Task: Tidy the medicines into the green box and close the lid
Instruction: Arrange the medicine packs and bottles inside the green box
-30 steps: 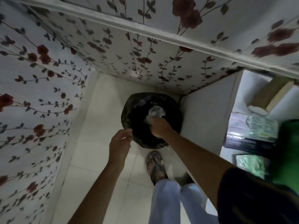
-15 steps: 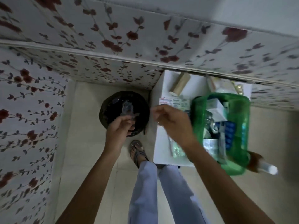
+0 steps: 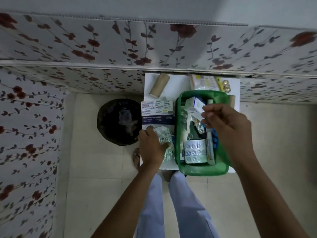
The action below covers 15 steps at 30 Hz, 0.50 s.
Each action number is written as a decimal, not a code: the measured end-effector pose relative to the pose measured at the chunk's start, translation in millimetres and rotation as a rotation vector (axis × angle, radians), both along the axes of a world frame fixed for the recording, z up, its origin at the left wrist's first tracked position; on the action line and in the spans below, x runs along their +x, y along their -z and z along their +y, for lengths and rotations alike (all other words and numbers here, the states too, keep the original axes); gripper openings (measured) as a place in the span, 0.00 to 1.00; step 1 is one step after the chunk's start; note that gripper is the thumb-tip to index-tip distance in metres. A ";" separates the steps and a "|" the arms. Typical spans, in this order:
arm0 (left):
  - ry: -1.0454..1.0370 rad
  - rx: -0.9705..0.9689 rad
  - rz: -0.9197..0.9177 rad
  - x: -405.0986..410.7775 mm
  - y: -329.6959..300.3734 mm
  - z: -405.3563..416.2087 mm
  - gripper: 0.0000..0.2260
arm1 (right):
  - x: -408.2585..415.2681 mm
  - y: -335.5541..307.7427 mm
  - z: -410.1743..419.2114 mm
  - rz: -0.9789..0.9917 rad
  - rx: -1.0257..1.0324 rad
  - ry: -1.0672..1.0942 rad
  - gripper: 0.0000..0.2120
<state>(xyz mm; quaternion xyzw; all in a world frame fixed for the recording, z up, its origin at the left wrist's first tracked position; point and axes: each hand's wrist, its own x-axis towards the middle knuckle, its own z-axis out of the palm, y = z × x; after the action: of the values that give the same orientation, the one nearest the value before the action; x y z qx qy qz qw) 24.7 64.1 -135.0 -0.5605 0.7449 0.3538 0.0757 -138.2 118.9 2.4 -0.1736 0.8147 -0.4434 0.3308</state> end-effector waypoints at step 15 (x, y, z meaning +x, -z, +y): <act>-0.604 0.155 0.441 4.2 -77.2 -27.4 0.18 | 2.6 13.7 17.3 0.066 0.196 -0.617 0.18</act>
<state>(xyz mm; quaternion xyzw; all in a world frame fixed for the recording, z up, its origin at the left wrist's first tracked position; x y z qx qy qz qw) 28.9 36.8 -57.7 -0.6578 0.5155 0.5278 -0.1520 -135.6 136.2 -11.3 -0.3939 0.7729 -0.2359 0.4381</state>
